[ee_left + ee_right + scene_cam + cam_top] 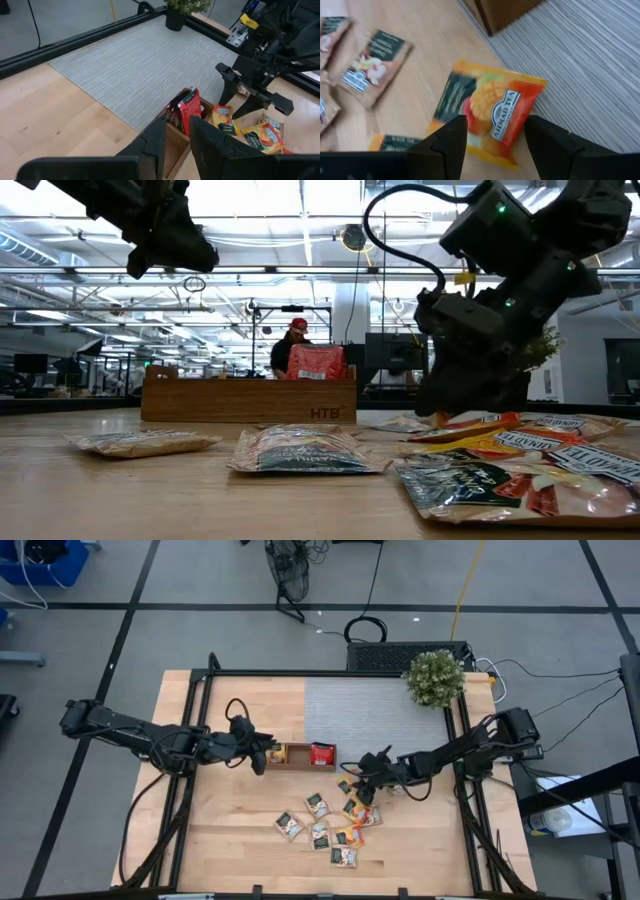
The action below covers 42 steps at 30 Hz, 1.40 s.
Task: Pick & Place Tea
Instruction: Put the yellow tea bag into the left section of the wooden organizer
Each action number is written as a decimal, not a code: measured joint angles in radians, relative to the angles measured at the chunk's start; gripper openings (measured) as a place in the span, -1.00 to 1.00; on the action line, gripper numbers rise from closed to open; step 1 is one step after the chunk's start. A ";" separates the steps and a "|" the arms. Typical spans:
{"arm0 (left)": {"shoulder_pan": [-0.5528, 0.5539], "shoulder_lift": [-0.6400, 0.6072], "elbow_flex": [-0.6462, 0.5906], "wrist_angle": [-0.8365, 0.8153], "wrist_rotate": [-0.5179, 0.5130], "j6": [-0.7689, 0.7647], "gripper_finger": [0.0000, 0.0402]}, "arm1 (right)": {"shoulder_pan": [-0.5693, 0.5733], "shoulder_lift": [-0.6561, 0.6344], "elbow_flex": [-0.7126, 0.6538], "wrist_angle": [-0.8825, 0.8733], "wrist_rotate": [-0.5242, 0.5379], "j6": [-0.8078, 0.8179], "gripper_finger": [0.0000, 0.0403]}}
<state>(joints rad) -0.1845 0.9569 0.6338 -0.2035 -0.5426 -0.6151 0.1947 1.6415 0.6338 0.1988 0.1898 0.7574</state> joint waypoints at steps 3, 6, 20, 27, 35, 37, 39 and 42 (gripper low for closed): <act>0.000 0.000 0.000 0.000 0.000 0.000 -0.56 | 0.000 0.010 -0.001 0.046 -0.004 -0.033 -0.10; 0.000 0.000 0.000 0.000 0.000 0.000 -0.56 | 0.000 0.010 -0.002 0.052 -0.003 -0.049 -0.25; 0.001 0.000 0.000 0.068 -0.018 0.026 -0.56 | 0.098 -0.009 -0.006 0.254 0.129 -0.293 -0.97; 0.001 0.000 0.000 0.083 -0.009 0.028 -0.56 | 0.290 0.019 -0.004 0.575 0.762 -0.629 -0.99; -0.018 0.163 -0.055 0.503 0.069 0.129 -0.56 | 0.339 0.164 -0.004 1.031 1.019 -1.046 -1.00; -0.035 0.248 -0.064 0.669 0.125 0.215 -0.56 | 0.328 0.194 0.003 1.114 1.035 -1.121 -1.00; -0.053 0.328 -0.064 0.804 0.150 0.269 -0.56 | 0.317 0.207 0.007 1.172 1.049 -1.199 -1.00; -0.067 0.433 -0.065 0.954 0.151 0.308 -0.56 | 0.299 0.212 0.022 1.242 1.040 -1.274 -1.00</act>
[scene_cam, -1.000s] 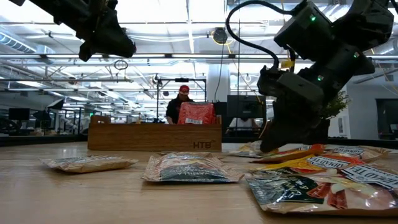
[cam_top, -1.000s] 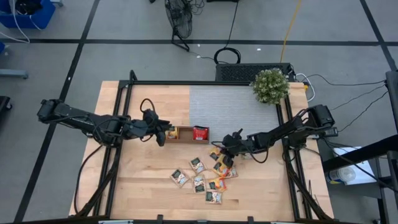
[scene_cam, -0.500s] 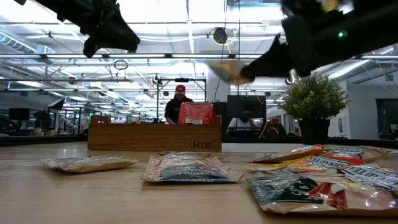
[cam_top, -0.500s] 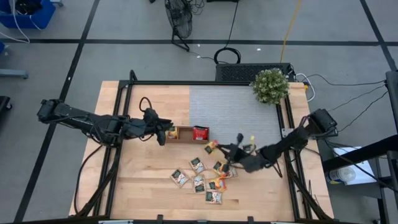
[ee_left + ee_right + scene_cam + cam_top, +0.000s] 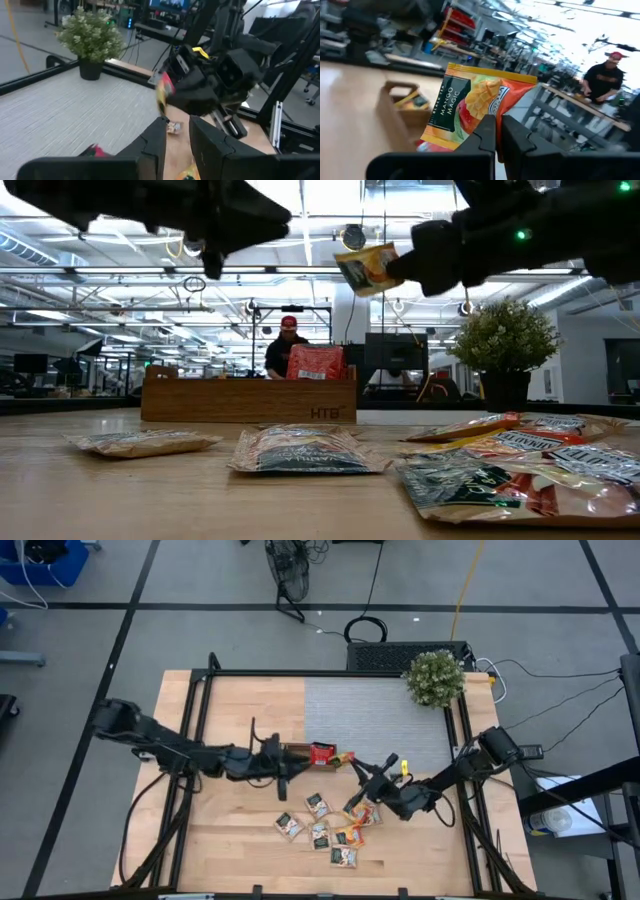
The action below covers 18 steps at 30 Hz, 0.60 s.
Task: Pick & Place Tea
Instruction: Put the yellow tea bag into the left section of the wooden organizer
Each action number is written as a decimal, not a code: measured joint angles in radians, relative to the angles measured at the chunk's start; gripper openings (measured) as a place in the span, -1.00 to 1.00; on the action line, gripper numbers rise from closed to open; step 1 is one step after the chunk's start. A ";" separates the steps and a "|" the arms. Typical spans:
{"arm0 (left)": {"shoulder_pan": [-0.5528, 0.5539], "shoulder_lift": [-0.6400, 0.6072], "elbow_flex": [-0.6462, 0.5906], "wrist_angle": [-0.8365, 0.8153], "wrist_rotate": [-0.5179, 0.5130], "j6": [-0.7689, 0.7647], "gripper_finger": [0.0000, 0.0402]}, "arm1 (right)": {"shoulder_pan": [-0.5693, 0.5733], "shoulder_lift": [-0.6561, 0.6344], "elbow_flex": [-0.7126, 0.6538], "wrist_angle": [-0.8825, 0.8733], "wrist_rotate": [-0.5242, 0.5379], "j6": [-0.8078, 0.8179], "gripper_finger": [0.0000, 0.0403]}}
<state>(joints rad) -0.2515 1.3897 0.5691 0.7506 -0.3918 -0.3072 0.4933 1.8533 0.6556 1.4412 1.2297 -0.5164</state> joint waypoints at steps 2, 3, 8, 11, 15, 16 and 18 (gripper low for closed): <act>-0.002 0.053 0.000 0.068 0.000 0.011 -0.56 | -0.010 0.000 0.013 0.048 -0.011 -0.050 -1.00; -0.002 0.075 0.000 0.099 0.000 0.015 -0.56 | -0.015 -0.001 0.017 0.068 -0.032 -0.069 -1.00; 0.007 0.151 0.011 0.180 0.000 0.017 -0.56 | -0.036 -0.001 0.058 0.106 -0.129 -0.090 -1.00; 0.017 0.170 0.011 0.237 0.000 0.014 -0.56 | -0.049 -0.001 0.079 0.094 -0.164 -0.089 -1.00; 0.019 0.180 0.012 0.265 0.005 0.009 -0.56 | -0.062 -0.001 0.089 0.088 -0.187 -0.076 -1.00; 0.020 0.179 0.012 0.271 0.008 0.009 -0.56 | -0.066 -0.001 0.090 0.088 -0.188 -0.075 -1.00; 0.021 0.179 0.012 0.275 0.030 0.009 -0.56 | -0.070 -0.001 0.090 0.087 -0.187 -0.074 -0.99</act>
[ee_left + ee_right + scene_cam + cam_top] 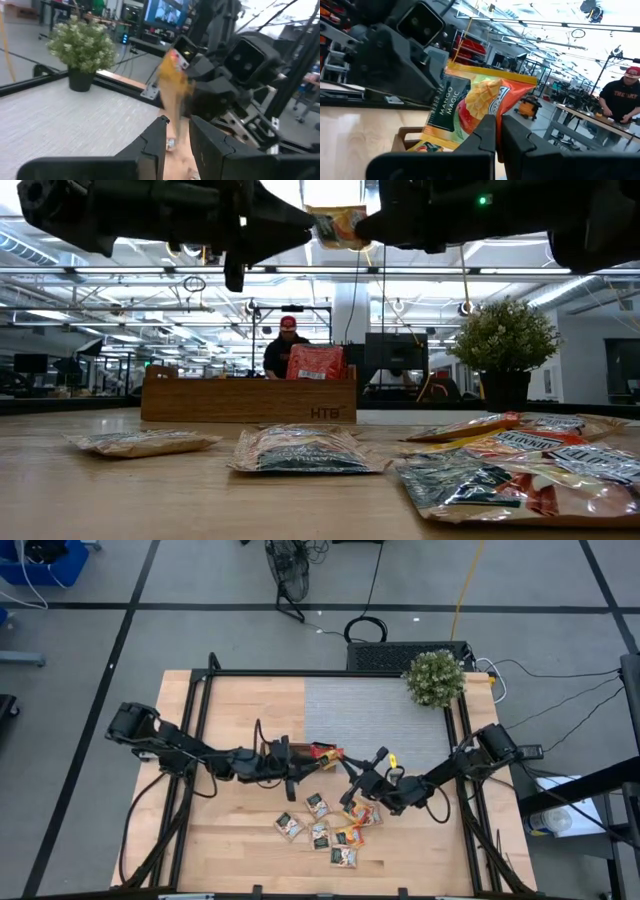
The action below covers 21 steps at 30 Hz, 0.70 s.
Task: Pick & Place Tea
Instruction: Put the yellow tea bag into the left section of the wooden organizer
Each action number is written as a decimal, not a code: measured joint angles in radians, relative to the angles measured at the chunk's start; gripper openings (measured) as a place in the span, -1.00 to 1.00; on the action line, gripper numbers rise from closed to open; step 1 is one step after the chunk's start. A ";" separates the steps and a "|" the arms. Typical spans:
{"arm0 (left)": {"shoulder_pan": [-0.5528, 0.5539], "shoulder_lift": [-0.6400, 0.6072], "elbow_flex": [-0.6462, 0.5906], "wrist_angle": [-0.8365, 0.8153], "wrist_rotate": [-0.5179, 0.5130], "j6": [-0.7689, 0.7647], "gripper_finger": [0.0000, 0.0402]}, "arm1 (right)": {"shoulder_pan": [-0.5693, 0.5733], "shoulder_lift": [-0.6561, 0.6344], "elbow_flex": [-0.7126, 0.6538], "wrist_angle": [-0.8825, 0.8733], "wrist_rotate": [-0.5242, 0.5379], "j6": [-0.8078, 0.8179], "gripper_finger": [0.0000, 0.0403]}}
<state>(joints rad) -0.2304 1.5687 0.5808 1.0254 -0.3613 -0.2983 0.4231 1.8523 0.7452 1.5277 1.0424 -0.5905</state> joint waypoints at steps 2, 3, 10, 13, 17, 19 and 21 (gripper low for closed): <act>0.000 0.000 0.000 0.020 0.017 0.000 -0.56 | -0.004 0.000 0.000 -0.005 0.000 0.007 -0.99; 0.000 0.000 0.001 0.032 0.024 0.000 -0.56 | -0.005 0.000 0.000 -0.010 0.000 0.018 -0.99; 0.002 -0.001 0.034 0.019 0.030 0.001 -0.56 | -0.010 0.000 0.000 -0.021 -0.027 0.049 -0.99; 0.007 -0.001 0.037 0.009 0.030 0.002 -0.56 | -0.010 0.000 0.000 -0.021 -0.027 0.049 -0.99; 0.015 -0.001 0.037 -0.024 0.018 0.002 -0.56 | -0.007 0.000 0.000 -0.021 -0.027 0.049 -0.98; 0.020 -0.001 0.037 -0.031 0.017 0.001 -0.56 | -0.003 0.000 0.000 -0.021 -0.027 0.052 -0.98; 0.026 -0.001 0.038 -0.030 0.016 0.002 -0.56 | -0.002 0.000 0.000 -0.021 -0.027 0.052 -0.98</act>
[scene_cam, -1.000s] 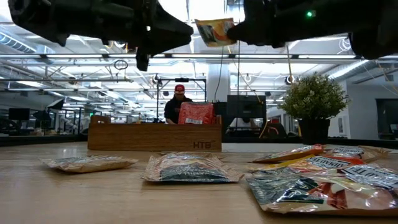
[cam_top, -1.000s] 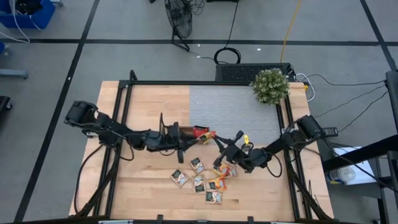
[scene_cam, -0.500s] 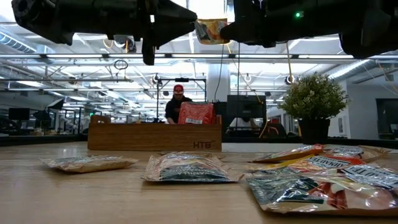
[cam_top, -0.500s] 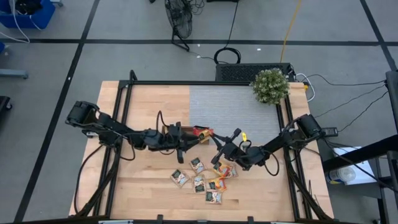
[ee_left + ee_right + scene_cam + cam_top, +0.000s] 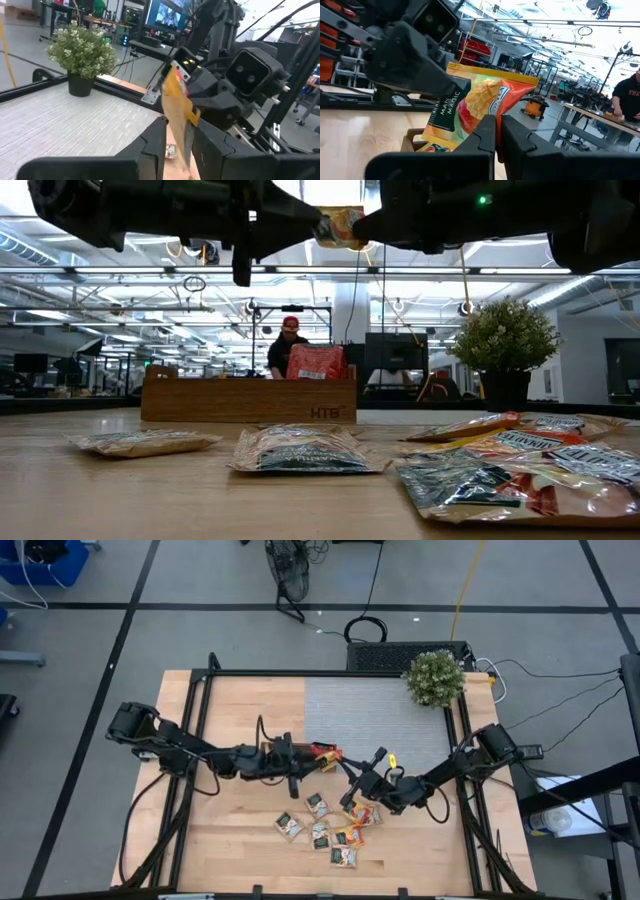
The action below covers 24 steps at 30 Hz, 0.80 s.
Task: Pick & Place Tea
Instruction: Put the yellow tea bag into the left section of the wooden organizer
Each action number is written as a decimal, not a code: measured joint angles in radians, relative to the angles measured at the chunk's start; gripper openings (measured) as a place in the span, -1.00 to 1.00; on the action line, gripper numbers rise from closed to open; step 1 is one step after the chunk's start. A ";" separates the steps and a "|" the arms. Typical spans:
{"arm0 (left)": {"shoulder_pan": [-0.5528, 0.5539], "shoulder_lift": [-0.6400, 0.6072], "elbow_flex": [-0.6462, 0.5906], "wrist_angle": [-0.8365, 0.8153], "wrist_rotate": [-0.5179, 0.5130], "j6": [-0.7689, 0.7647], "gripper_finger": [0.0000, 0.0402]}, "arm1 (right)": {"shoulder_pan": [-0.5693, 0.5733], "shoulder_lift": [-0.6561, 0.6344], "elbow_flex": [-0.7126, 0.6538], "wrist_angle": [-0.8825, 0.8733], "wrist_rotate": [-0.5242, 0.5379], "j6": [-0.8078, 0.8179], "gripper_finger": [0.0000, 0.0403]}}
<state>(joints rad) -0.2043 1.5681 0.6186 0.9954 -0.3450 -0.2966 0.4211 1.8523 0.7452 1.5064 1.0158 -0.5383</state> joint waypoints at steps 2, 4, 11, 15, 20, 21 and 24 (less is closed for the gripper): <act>0.003 0.000 0.000 0.001 0.000 0.004 -0.56 | 0.000 0.000 0.000 -0.003 0.000 0.002 -0.98; 0.004 0.000 0.000 0.002 -0.004 0.009 -0.57 | 0.000 0.000 0.000 -0.009 0.000 0.009 -0.98; 0.010 0.000 0.000 -0.009 0.066 0.108 -0.96 | 0.000 0.000 0.000 -0.087 -0.088 0.102 -0.98; 0.015 -0.093 0.021 -0.226 0.094 0.128 -0.98 | 0.010 -0.002 0.002 -0.166 -0.093 0.141 -0.91; 0.019 -0.255 0.177 -0.888 -0.023 0.110 -0.99 | 0.046 0.002 -0.003 -0.261 -0.015 0.166 -0.78; 0.025 -0.272 0.224 -1.049 -0.030 0.110 -0.99 | 0.058 0.000 -0.003 -0.268 0.003 0.176 -0.77; 0.039 -0.294 0.383 -1.449 -0.038 0.081 -0.99 | 0.095 0.000 -0.010 -0.297 0.005 0.186 -0.73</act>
<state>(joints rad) -0.1653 1.2743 1.0014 -0.4531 -0.3829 -0.2157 0.5156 1.8519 0.7351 1.2093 1.0206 -0.3523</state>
